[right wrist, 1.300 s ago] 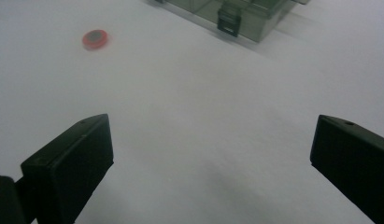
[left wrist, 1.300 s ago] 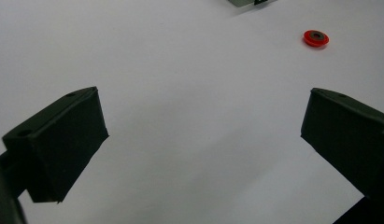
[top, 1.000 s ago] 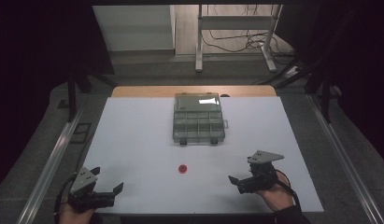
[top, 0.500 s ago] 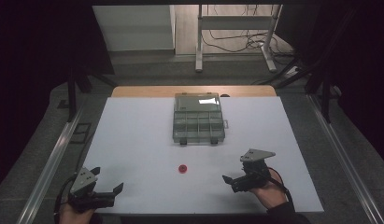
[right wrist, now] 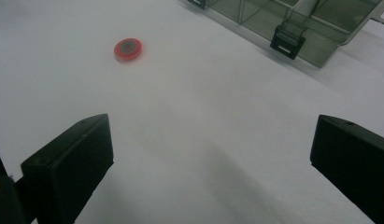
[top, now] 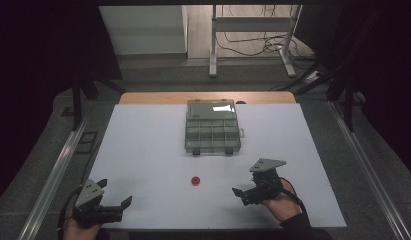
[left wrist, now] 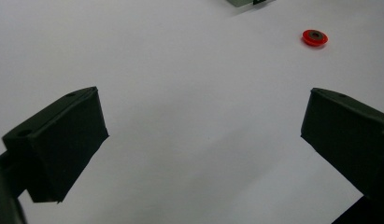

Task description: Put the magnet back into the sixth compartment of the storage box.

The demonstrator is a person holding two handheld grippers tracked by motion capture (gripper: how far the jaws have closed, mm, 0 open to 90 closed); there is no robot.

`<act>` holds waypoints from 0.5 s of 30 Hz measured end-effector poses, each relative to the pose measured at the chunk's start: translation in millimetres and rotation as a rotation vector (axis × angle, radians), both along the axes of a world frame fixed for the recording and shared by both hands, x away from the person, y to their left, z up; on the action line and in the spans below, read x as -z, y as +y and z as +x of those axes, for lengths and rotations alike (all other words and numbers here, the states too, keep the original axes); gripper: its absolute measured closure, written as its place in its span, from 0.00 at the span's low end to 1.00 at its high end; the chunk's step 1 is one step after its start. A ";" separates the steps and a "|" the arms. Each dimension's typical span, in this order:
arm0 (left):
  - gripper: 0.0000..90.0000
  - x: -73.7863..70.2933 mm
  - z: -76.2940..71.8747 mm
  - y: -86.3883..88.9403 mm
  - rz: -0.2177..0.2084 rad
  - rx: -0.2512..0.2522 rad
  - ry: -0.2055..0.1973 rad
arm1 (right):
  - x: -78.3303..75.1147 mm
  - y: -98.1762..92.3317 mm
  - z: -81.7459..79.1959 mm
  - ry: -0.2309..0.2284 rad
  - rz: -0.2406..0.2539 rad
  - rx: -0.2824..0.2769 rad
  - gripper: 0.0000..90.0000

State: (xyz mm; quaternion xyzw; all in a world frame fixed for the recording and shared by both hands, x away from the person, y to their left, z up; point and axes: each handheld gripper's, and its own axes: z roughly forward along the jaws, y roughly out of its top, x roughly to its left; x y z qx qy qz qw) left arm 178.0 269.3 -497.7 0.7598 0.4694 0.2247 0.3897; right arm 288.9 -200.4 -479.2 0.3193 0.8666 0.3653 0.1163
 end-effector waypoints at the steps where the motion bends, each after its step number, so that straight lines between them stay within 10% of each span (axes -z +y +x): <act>1: 0.01 0.0 0.0 0.0 0.001 0.000 0.000 | 0.0 1.9 0.8 -0.001 0.000 -0.003 0.00; 15: 0.01 -0.1 -0.3 -0.3 0.004 0.000 -0.002 | 0.9 17.1 7.8 0.021 -0.001 -0.023 0.00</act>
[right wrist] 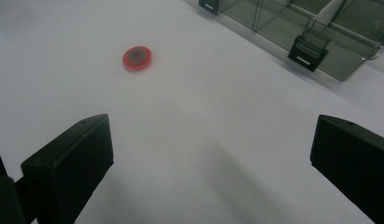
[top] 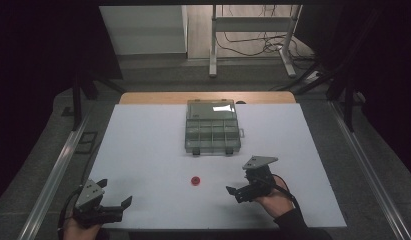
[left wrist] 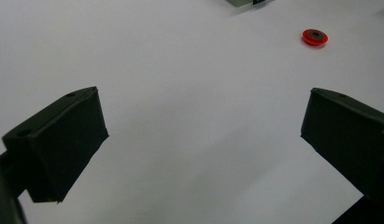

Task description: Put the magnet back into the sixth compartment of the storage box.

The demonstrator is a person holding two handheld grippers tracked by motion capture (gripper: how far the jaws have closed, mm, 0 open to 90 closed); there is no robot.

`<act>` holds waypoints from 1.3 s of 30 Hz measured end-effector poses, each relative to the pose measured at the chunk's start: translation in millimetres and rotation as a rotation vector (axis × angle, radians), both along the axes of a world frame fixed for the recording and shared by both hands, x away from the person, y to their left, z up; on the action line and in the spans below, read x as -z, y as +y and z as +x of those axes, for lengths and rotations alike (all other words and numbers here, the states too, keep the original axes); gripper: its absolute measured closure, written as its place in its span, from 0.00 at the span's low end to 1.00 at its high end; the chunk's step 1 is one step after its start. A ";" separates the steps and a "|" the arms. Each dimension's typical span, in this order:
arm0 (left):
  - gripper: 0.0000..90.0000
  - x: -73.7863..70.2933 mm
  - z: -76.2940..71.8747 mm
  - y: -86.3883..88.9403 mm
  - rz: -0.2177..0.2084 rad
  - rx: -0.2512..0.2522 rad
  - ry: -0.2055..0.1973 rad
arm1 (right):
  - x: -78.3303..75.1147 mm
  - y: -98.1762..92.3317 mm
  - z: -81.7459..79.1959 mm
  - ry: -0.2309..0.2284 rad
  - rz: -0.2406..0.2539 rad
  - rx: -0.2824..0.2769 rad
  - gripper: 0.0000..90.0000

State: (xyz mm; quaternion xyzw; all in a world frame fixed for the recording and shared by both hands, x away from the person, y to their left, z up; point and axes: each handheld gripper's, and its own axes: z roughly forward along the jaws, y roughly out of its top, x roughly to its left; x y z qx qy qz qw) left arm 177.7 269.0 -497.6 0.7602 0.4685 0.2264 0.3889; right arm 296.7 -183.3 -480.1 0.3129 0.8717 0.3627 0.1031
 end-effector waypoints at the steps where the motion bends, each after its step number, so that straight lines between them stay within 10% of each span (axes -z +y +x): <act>1: 0.01 0.0 0.0 0.1 -0.001 0.000 0.000 | 0.0 0.9 0.8 0.001 0.000 -0.004 0.00; 39: 0.01 0.1 0.1 0.5 -0.004 0.001 0.001 | 4.2 35.3 15.1 0.035 -0.057 -0.027 0.00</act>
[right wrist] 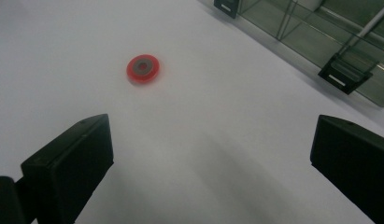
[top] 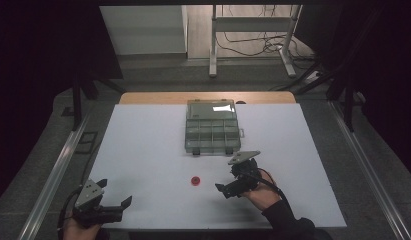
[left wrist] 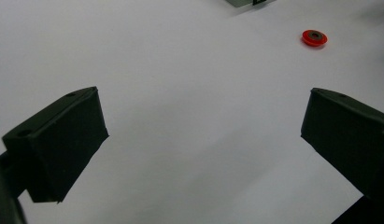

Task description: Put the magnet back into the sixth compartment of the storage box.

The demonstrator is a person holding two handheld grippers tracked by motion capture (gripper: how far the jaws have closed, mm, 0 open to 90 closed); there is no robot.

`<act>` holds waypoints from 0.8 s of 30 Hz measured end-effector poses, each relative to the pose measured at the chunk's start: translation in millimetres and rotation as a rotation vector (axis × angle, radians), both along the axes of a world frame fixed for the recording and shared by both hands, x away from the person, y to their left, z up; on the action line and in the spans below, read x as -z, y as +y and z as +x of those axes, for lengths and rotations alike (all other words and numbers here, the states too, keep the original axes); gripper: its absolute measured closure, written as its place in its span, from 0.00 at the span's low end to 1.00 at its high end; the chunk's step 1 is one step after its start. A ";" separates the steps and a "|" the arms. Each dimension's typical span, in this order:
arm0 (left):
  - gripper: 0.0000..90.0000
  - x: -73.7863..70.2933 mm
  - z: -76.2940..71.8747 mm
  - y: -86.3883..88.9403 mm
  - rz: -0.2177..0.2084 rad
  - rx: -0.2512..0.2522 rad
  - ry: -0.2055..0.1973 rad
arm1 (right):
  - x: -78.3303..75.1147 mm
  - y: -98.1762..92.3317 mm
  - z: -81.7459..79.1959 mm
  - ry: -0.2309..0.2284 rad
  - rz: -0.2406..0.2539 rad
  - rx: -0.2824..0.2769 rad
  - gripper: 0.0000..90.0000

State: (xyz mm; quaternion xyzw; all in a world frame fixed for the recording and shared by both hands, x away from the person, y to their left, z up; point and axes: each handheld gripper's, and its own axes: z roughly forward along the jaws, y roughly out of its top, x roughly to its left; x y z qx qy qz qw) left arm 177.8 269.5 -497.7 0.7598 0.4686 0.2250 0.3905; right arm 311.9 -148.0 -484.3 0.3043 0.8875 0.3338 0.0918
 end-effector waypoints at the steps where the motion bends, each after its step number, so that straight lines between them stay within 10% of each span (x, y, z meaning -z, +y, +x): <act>1: 0.01 0.0 0.0 0.1 0.000 0.000 0.000 | 0.3 1.6 0.4 0.000 -0.002 -0.002 0.00; 24: 0.01 0.0 -0.1 0.1 0.000 0.002 -0.001 | 5.2 20.1 9.5 -0.009 -0.045 -0.025 0.00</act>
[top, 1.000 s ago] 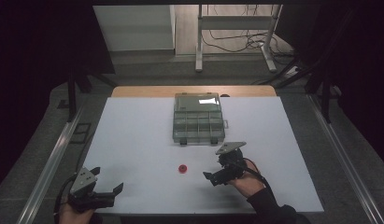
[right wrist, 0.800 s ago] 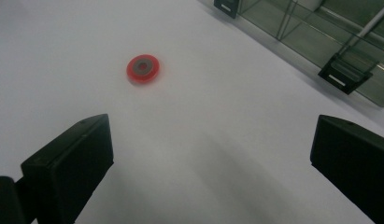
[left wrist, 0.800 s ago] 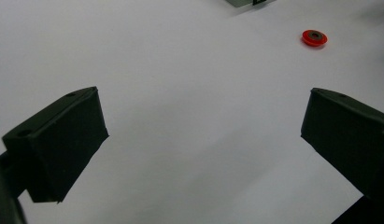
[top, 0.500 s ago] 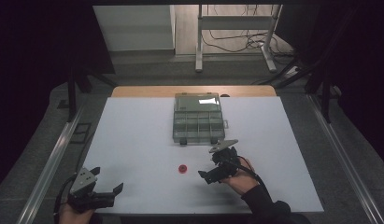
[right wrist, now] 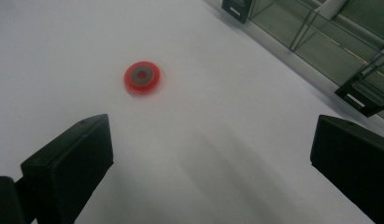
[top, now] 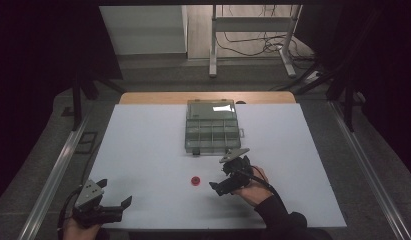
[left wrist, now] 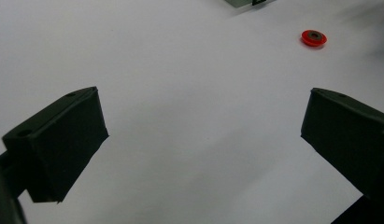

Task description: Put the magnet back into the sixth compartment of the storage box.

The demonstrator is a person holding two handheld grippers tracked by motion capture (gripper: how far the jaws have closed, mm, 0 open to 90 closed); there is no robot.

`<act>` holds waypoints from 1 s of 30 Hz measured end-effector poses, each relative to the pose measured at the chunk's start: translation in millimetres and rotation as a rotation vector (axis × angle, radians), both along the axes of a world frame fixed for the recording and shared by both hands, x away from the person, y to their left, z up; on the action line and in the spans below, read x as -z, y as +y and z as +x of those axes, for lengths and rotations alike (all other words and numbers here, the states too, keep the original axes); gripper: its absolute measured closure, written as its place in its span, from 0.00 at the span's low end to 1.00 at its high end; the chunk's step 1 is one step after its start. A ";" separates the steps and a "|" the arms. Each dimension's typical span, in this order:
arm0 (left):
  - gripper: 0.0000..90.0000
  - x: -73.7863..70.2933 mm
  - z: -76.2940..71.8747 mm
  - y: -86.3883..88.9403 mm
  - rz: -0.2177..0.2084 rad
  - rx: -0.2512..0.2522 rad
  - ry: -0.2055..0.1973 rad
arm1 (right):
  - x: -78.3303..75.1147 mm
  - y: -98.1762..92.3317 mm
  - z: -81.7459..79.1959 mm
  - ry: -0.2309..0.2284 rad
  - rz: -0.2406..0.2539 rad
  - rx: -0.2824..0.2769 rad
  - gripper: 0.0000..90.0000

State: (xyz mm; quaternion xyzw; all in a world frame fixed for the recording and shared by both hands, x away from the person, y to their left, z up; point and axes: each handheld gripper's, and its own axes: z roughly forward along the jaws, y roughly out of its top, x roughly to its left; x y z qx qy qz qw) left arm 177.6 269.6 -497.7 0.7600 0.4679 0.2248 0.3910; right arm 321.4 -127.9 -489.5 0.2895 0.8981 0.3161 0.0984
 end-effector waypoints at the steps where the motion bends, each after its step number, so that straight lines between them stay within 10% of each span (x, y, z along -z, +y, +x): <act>1: 0.01 0.0 0.0 0.0 0.000 0.000 0.000 | 0.0 0.0 0.0 0.000 0.000 0.000 0.00; 30: 0.01 -0.1 -0.3 0.0 0.001 0.004 -0.002 | 5.0 32.5 7.6 0.034 -0.031 -0.033 0.00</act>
